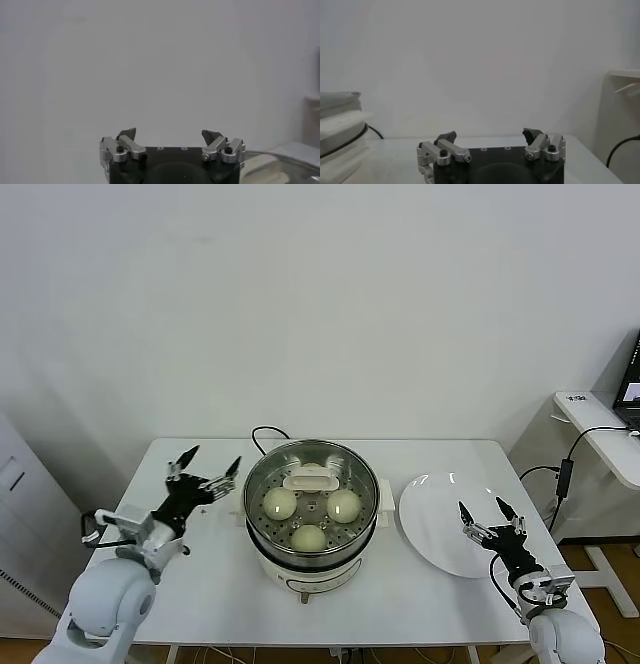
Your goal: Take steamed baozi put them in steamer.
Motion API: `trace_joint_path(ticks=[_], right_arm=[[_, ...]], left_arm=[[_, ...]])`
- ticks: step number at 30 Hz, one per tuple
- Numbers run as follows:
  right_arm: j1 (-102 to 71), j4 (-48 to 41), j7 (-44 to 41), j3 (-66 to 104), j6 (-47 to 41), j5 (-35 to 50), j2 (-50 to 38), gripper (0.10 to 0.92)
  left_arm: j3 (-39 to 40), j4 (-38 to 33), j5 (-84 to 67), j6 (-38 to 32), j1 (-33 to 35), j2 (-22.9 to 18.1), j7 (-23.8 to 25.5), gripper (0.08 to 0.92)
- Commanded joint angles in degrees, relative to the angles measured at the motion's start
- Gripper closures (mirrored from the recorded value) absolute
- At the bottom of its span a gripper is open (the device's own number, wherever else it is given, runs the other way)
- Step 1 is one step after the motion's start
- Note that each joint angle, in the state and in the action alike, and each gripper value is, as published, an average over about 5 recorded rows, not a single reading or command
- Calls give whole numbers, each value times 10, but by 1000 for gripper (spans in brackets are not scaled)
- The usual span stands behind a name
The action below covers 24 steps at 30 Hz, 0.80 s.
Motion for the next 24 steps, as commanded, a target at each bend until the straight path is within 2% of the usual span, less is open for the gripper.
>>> trace_joint_path(ticks=[1, 7, 24], right_arm=[[-1, 8, 35, 1, -11, -24, 0, 203], [1, 4, 56, -3, -16, -24, 9, 203], [-14, 14, 49, 4, -29, -43, 20, 203]], left_arm=[[-53, 130, -14, -59, 37, -4, -25, 177], [-61, 152, -5, -46, 28, -25, -24, 177], [-66, 163, -22, -30, 30, -22, -18, 177]])
